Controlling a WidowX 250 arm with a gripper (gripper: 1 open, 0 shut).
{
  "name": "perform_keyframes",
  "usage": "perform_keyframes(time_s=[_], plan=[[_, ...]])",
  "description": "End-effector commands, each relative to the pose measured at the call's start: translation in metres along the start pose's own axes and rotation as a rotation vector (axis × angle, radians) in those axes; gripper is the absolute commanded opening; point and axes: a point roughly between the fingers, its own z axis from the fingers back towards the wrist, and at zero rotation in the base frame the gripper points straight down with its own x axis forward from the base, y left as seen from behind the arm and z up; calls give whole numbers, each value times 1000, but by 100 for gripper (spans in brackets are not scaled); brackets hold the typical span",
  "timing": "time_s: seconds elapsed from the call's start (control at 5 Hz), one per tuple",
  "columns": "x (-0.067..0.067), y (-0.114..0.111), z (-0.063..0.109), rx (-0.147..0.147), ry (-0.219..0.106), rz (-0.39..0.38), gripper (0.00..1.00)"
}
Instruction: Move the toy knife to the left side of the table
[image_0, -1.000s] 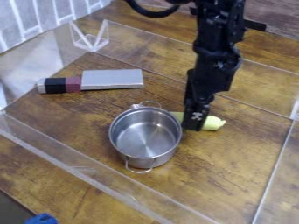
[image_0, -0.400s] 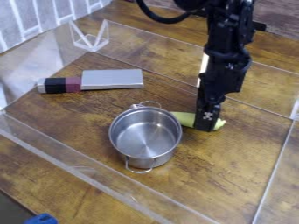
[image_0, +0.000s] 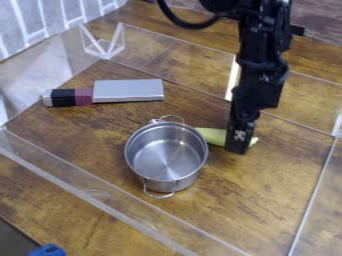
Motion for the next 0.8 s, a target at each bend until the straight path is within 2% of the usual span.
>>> perform_keyframes(time_s=[0.0,0.4,0.6], plan=[[3,10,14,50,-54,30,100],[-5,20,9,11,-84,88,100],[-12,11,7,-15,-96,128,100]])
